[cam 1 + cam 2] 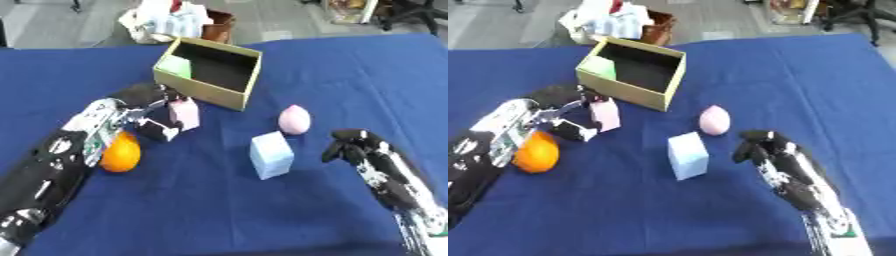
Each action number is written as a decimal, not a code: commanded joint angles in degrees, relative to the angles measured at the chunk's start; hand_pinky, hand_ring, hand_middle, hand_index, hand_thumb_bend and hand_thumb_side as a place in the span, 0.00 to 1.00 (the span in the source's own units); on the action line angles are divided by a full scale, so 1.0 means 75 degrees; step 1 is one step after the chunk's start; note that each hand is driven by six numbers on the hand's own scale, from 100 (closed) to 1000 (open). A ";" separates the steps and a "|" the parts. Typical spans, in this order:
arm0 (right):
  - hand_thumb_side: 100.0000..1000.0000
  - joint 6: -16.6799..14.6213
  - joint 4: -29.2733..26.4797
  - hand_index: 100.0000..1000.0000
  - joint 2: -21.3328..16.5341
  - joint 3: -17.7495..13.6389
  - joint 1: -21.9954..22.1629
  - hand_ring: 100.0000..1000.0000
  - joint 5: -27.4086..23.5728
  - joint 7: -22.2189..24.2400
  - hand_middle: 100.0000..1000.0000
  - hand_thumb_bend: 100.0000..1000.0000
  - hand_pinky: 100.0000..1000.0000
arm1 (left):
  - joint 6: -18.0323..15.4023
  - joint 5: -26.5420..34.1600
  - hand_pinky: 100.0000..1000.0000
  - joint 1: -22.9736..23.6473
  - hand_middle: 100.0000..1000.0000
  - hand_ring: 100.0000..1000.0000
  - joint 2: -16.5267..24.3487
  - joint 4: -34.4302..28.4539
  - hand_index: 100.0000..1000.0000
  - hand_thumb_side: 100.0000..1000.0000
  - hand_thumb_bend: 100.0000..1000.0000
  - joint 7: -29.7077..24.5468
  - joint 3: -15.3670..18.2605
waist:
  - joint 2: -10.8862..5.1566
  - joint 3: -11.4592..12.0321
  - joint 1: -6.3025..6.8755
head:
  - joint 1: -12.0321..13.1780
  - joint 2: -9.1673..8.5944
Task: Pick up objects on the table and place them in the box.
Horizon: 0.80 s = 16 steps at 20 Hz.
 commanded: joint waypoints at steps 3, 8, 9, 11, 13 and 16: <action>0.41 -0.0013 -0.0066 0.73 -0.0055 -0.0010 -0.0099 0.56 -0.0030 0.0029 0.50 0.00 0.58 | 0.0059 0.0106 0.71 -0.0037 0.58 0.61 0.0018 0.0013 0.81 0.27 0.00 0.0173 0.0042 | -0.0063 -0.0002 -0.0069 | 0.0017 0.0020; 0.41 -0.0015 -0.0058 0.73 -0.0057 -0.0005 -0.0103 0.56 -0.0026 0.0038 0.50 0.00 0.58 | 0.0216 0.0414 0.68 -0.0022 0.46 0.52 0.0017 -0.0136 0.70 0.19 0.00 0.0599 0.0080 | -0.0060 0.0004 -0.0068 | 0.0018 0.0033; 0.41 -0.0016 -0.0058 0.73 -0.0056 -0.0004 -0.0106 0.56 -0.0027 0.0040 0.50 0.00 0.58 | 0.0254 0.0508 0.67 -0.0013 0.42 0.50 0.0019 -0.0172 0.67 0.18 0.00 0.0746 0.0083 | -0.0060 0.0003 -0.0068 | 0.0018 0.0034; 0.41 -0.0018 -0.0057 0.73 -0.0059 -0.0006 -0.0110 0.56 -0.0025 0.0041 0.50 0.00 0.58 | 0.0328 0.0727 0.66 0.0008 0.38 0.47 0.0037 -0.0289 0.64 0.17 0.00 0.1050 0.0101 | -0.0059 0.0003 -0.0070 | 0.0018 0.0033; 0.41 -0.0020 -0.0053 0.73 -0.0062 -0.0009 -0.0112 0.56 -0.0024 0.0040 0.50 0.00 0.58 | 0.0408 0.1005 0.66 0.0032 0.37 0.47 0.0108 -0.0514 0.64 0.17 0.00 0.1292 0.0122 | -0.0059 0.0000 -0.0067 | 0.0022 0.0027; 0.41 -0.0021 -0.0052 0.73 -0.0071 -0.0010 -0.0115 0.56 -0.0021 0.0040 0.50 0.00 0.58 | 0.0550 0.1536 0.66 0.0022 0.36 0.47 0.0364 -0.1063 0.64 0.16 0.00 0.1304 0.0129 | -0.0058 -0.0003 -0.0053 | 0.0002 0.0021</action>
